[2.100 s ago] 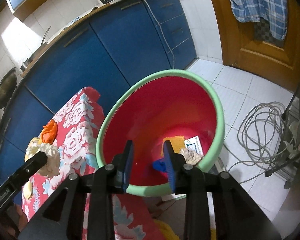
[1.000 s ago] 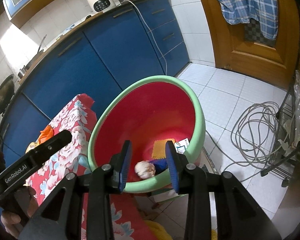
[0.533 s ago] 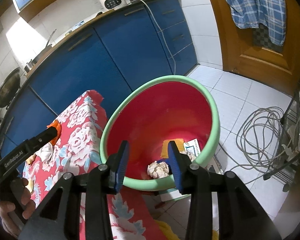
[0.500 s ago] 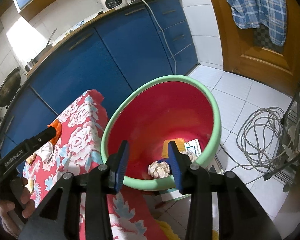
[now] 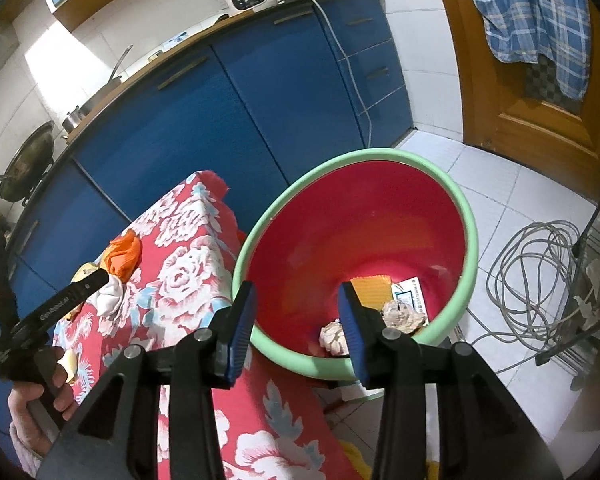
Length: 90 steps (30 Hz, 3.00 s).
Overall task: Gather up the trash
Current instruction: 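Move both open tools back over the table toward the white cloth, then close the left tool on the white cloth while the right tool grasps the orange mesh bag, then carry the white cloth and orange mesh bag over the red bucket and release both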
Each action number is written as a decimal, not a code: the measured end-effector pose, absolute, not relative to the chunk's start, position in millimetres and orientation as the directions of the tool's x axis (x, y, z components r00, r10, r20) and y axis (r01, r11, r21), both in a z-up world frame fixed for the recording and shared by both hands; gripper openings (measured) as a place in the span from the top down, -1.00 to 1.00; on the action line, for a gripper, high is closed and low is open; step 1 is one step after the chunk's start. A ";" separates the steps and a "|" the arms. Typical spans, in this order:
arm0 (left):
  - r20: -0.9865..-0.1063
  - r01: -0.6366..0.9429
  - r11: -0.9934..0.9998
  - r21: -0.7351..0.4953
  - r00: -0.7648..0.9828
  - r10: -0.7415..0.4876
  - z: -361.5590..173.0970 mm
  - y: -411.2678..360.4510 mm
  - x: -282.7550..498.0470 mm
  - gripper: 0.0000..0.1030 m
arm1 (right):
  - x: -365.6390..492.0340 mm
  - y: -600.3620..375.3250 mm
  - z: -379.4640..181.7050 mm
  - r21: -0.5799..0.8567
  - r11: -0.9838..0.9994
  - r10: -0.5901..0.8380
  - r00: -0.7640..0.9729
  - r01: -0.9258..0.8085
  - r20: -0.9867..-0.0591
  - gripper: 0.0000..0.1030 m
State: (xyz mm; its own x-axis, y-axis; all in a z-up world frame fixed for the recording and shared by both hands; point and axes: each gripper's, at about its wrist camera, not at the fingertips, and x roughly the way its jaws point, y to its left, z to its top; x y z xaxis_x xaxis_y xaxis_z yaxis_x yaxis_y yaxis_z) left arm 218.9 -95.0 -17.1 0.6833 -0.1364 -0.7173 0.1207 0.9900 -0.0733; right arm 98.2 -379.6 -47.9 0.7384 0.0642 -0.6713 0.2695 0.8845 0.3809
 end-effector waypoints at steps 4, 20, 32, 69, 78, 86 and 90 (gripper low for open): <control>-0.719 0.070 0.996 -0.048 0.690 -0.083 -23.5 -80.1 225.9 -0.34 | 102.8 -372.5 -45.4 0.375 0.892 0.072 0.738 0.254 -0.671 0.14; -0.762 -0.022 0.994 -0.109 0.643 -0.070 -60.8 -41.8 251.3 -0.30 | 135.8 -327.3 -32.3 0.339 0.930 0.136 0.722 0.144 -0.679 0.14; -0.754 -0.003 0.974 -0.226 0.634 -0.173 -63.5 -26.2 254.1 0.47 | 181.7 -262.4 -32.9 0.307 0.951 0.214 0.680 0.017 -0.701 0.14; -0.737 -0.257 0.930 -0.263 0.675 -0.022 -60.5 47.7 251.3 0.48 | 310.2 -125.8 -79.0 0.262 0.957 0.283 0.603 -0.125 -0.746 0.06; -0.737 -0.248 0.932 -0.265 0.675 -0.030 -59.5 47.5 251.6 0.48 | 316.1 -126.9 -87.3 0.243 0.963 0.263 0.600 -0.117 -0.755 0.57; -0.727 -0.222 0.942 -0.252 0.686 -0.033 -54.9 40.2 248.8 0.48 | 303.1 -139.7 -77.8 0.266 0.956 0.282 0.626 -0.122 -0.727 0.81; -0.727 -0.215 0.946 -0.243 0.686 -0.031 -54.5 37.0 248.3 0.48 | 290.4 -149.3 -67.9 0.284 0.952 0.288 0.648 -0.113 -0.706 0.81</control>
State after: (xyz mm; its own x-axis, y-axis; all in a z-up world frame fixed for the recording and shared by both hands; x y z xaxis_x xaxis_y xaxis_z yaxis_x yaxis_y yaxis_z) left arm 248.3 37.0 -54.5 0.6863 -0.0312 -0.7267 -0.2147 0.9459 -0.2434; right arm 290.4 -149.3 -67.9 0.6476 0.2876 -0.7056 -0.1129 0.9520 0.2844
